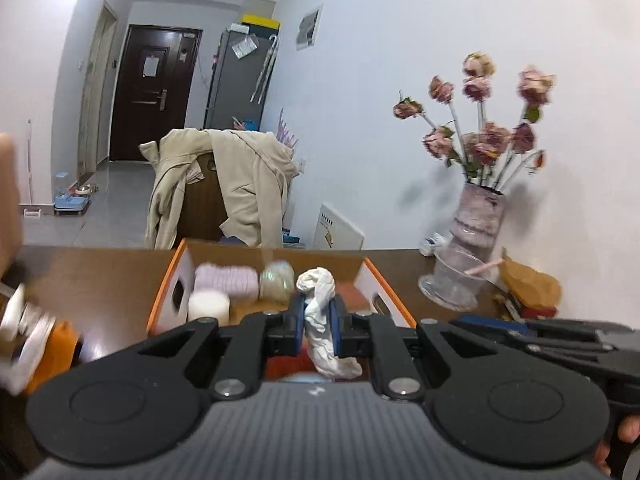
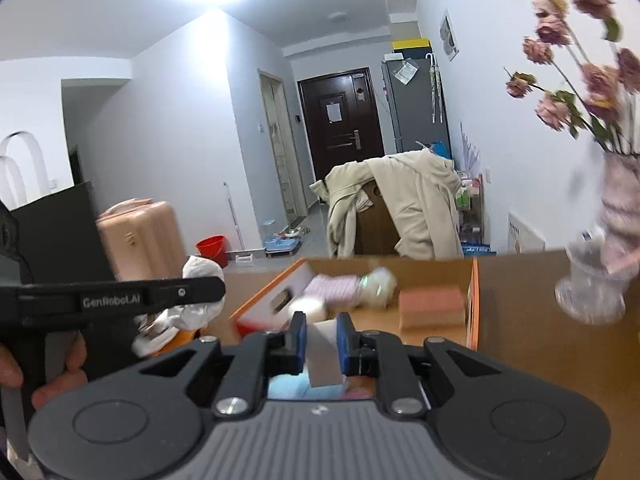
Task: Organize soft objects
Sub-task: 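Carry the white cloth into the box and open the left gripper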
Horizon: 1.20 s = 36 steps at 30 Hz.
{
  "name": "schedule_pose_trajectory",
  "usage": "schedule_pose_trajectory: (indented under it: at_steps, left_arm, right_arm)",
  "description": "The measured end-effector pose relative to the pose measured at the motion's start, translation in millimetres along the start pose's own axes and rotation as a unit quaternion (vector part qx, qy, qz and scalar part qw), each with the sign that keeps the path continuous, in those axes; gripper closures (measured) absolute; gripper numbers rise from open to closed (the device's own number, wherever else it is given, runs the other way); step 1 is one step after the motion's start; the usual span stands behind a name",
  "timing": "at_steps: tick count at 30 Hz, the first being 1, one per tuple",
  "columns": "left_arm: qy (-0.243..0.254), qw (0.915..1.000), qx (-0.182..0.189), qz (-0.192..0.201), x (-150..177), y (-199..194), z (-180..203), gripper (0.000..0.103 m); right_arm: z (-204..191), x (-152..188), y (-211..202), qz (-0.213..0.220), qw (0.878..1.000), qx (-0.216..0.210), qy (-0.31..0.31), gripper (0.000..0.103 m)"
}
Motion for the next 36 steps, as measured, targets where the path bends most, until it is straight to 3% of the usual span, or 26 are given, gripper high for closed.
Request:
schedule_pose_trajectory:
  at_steps: [5,11,13,14,16,18,19,20,21,26,30,32,36]
  left_arm:
    - [0.017,0.9986,-0.020,-0.046,-36,108,-25,0.089]
    - [0.005,0.9938,-0.011,-0.111,-26,210,-59,0.087]
    - [0.026,0.9927,-0.016,-0.117,-17,227,-64,0.068]
    - [0.032,0.9919,-0.018,-0.121,-12,233,-66,0.047]
    - [0.032,0.9928,-0.019,-0.114,-1,239,-70,0.038]
    - [0.019,0.9907,-0.029,-0.132,11,247,-77,0.032]
    - [0.011,0.9883,-0.031,-0.149,17,249,-78,0.033]
    - [0.001,0.9856,-0.033,-0.166,22,253,-80,0.036]
    - [-0.012,0.9838,-0.038,-0.175,26,254,-83,0.041]
    - [-0.023,0.9870,-0.022,-0.157,29,237,-80,0.039]
    - [0.009,0.9916,-0.017,-0.128,16,209,-61,0.034]
    - [0.016,0.9957,-0.020,-0.089,3,173,-49,0.032]
    - [0.044,0.9978,-0.047,-0.013,-1,82,-17,0.020]
  right_arm:
    - [34,-54,111,-0.054,0.998,0.005,0.012,0.087]
    - [77,-53,227,-0.113,0.992,0.021,0.060,0.086]
    - [88,-43,252,-0.120,0.990,0.030,0.064,0.083]
    - [94,-38,259,-0.117,0.990,0.042,0.065,0.074]
    - [104,-33,268,-0.132,0.987,0.050,0.079,0.072]
    - [112,-32,265,-0.111,0.990,0.049,0.078,0.054]
    - [114,-29,266,-0.104,0.990,0.073,0.054,0.050]
    - [117,-25,269,-0.106,0.990,0.092,0.035,0.048]
    - [120,-21,269,-0.111,0.988,0.105,0.026,0.056]
    - [123,-32,248,-0.100,0.991,0.073,0.054,0.052]
    - [102,-55,215,-0.086,0.994,0.061,0.037,0.047]
    - [90,-65,183,-0.071,0.995,0.061,0.020,0.044]
    - [70,-66,94,-0.021,0.999,0.035,-0.001,0.024]
Point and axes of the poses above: each gripper's, at about its wrist camera, not at the fingertips, and y roughly the way its jaws point, z to its right, x to its underside, the point moved 3 cm from there along y, roughly the way its jaws point, and after that the axes turned 7 degrees about y, right-handed, at the moved point
